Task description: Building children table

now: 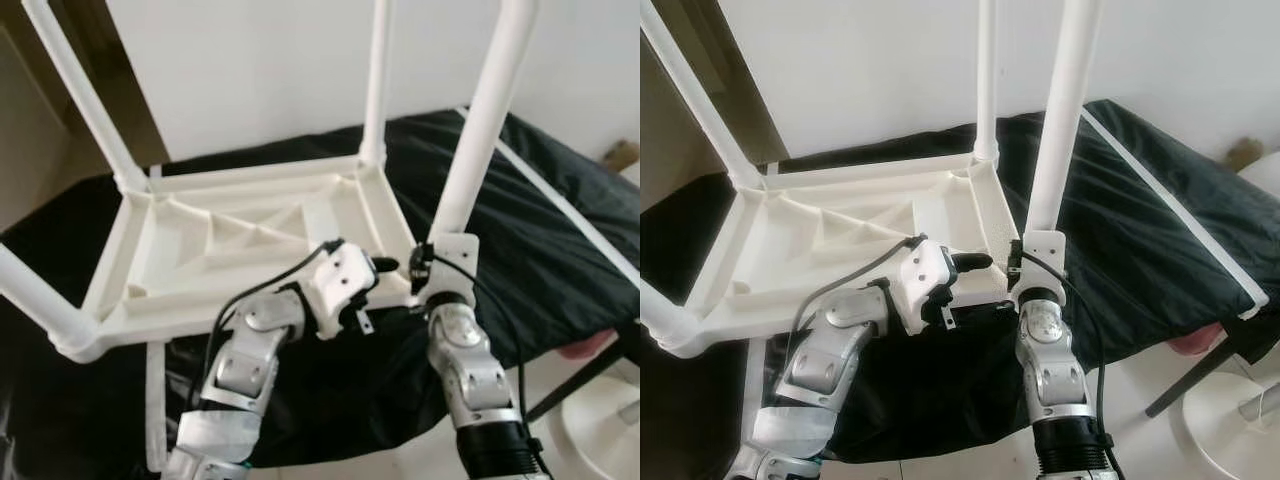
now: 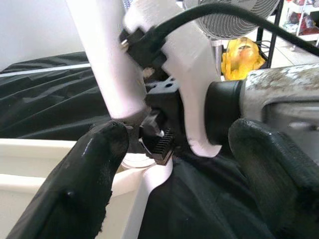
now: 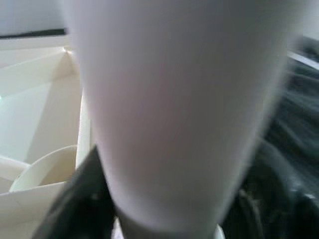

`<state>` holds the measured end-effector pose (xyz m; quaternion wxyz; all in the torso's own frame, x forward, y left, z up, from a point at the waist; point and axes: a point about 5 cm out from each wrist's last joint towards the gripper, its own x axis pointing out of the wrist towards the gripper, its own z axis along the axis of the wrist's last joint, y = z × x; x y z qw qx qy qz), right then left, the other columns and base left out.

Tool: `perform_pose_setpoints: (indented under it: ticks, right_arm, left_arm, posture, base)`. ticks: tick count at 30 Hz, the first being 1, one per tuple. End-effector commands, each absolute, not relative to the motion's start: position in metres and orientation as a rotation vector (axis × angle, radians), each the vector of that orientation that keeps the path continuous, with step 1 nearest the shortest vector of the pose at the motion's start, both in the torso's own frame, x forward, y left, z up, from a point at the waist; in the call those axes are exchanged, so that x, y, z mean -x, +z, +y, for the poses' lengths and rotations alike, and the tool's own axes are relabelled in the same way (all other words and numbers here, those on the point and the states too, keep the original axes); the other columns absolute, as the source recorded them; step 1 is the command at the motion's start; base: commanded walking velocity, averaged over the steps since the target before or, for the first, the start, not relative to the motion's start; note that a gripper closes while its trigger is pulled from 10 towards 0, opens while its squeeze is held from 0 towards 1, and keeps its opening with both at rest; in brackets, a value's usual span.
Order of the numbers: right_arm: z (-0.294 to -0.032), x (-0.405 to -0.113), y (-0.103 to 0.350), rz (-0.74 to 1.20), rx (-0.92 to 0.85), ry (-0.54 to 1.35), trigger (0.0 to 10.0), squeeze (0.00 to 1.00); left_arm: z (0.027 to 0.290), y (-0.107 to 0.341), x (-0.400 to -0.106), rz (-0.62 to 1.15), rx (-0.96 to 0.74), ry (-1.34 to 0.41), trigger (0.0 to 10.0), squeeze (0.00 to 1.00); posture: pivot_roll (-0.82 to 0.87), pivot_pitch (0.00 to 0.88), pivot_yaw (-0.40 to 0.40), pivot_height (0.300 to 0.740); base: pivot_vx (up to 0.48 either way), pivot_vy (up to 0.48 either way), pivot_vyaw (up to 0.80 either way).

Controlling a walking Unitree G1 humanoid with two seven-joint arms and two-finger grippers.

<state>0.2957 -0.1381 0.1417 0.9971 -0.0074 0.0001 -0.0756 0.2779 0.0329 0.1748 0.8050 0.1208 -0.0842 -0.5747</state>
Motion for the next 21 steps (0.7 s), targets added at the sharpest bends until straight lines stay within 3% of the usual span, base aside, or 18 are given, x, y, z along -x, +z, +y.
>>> perform_pose_setpoints:
  ticks: [1, 13, 14, 17, 18, 21]
  right_arm:
    - [-0.137, -0.292, 0.144, -0.024, 0.003, -0.127, 10.0, 1.00]
    - [-0.158, -0.278, 0.138, -0.051, 0.044, -0.052, 10.0, 1.00]
    - [-0.171, -0.275, 0.137, -0.067, 0.066, 0.056, 10.0, 1.00]
    - [-0.174, -0.274, 0.138, -0.071, 0.073, 0.085, 10.0, 0.96]
    - [-0.179, -0.276, 0.138, -0.068, 0.088, 0.132, 10.0, 0.00]
    - [-0.189, -0.285, 0.140, -0.064, 0.125, 0.235, 10.0, 0.00]
  left_arm:
    - [0.038, 0.175, -0.286, -0.196, -0.249, -1.029, 10.0, 0.00]
    - [0.034, 0.173, -0.282, -0.198, -0.253, -1.054, 10.0, 0.00]
    - [0.033, 0.173, -0.282, -0.199, -0.259, -1.062, 10.0, 0.00]
    - [0.033, 0.173, -0.283, -0.200, -0.260, -1.063, 10.0, 0.00]
    - [0.033, 0.173, -0.282, -0.200, -0.264, -1.068, 10.0, 0.00]
    - [0.031, 0.173, -0.282, -0.205, -0.273, -1.081, 10.0, 0.00]
  posture:
    - [-0.07, 0.000, 0.046, 0.740]
    - [-0.09, 0.000, 0.057, 0.740]
    - [-0.09, 0.000, 0.059, 0.740]
    - [-0.09, 0.000, 0.059, 0.740]
    - [-0.09, 0.000, 0.059, 0.740]
    - [-0.10, 0.000, 0.063, 0.740]
  base:
    - [0.000, 0.000, 0.00]
    - [0.000, 0.000, 0.00]
    - [0.000, 0.000, 0.00]
    - [0.000, 0.000, 0.00]
    - [0.000, 0.000, 0.00]
    - [0.000, 0.000, 0.00]
